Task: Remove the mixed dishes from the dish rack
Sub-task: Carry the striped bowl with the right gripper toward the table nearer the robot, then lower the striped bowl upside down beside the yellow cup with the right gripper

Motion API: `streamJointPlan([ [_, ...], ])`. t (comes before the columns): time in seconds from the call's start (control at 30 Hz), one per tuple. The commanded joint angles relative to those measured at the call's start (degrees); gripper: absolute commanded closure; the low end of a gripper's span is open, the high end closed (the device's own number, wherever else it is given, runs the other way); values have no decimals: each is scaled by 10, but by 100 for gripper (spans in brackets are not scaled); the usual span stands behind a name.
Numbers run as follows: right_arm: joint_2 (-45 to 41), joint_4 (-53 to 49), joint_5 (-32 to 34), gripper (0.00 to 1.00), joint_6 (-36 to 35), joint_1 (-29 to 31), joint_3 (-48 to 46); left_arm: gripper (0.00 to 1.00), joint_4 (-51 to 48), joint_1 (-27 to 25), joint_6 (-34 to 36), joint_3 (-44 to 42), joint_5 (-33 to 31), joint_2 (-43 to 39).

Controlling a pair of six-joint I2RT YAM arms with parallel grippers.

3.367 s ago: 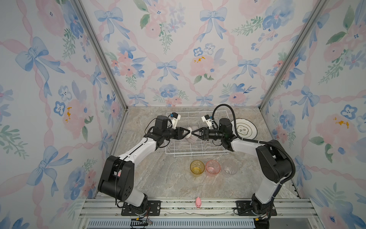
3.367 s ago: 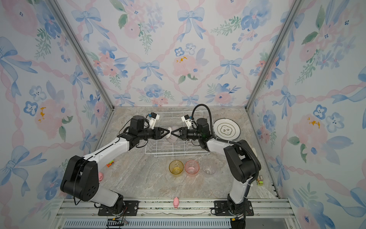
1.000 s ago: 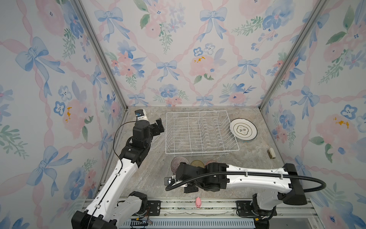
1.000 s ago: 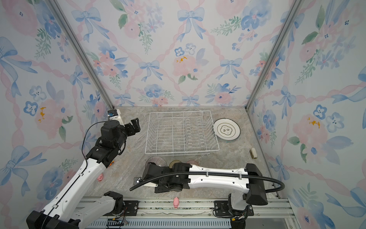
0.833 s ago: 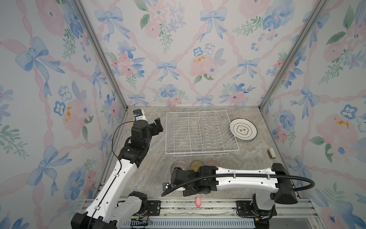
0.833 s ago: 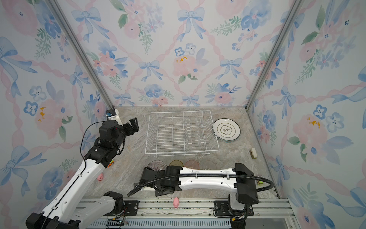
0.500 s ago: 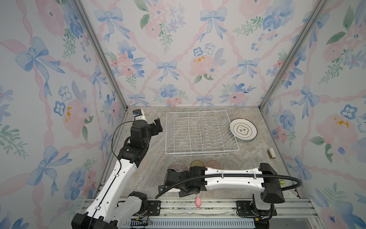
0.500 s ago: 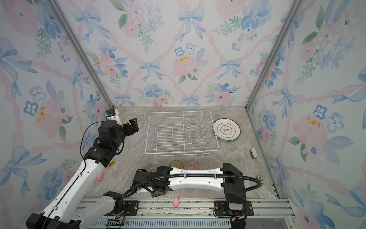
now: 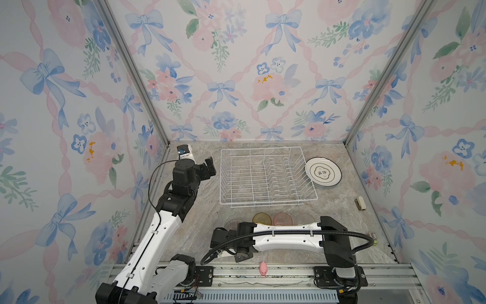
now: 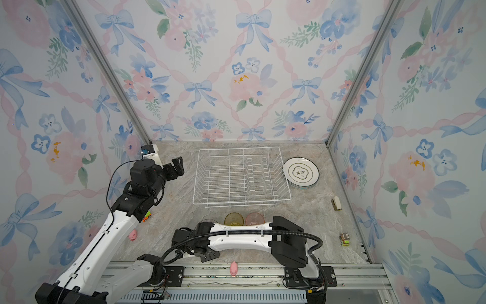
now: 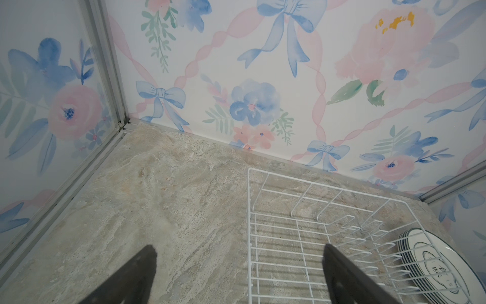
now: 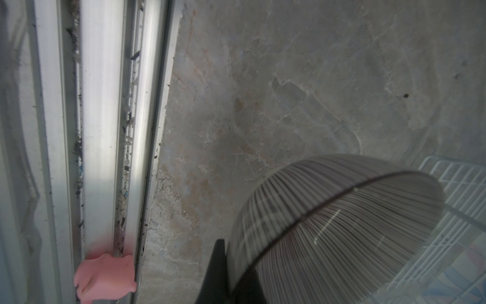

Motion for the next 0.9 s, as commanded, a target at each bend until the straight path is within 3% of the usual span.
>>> streamJointPlan([
  [0.0, 16, -15, 7, 100, -9, -13, 25, 2, -6, 4, 13, 14, 9, 5],
  [0.87, 73, -2, 25, 100, -19, -54, 44, 2, -3, 19, 16, 3, 21, 18],
])
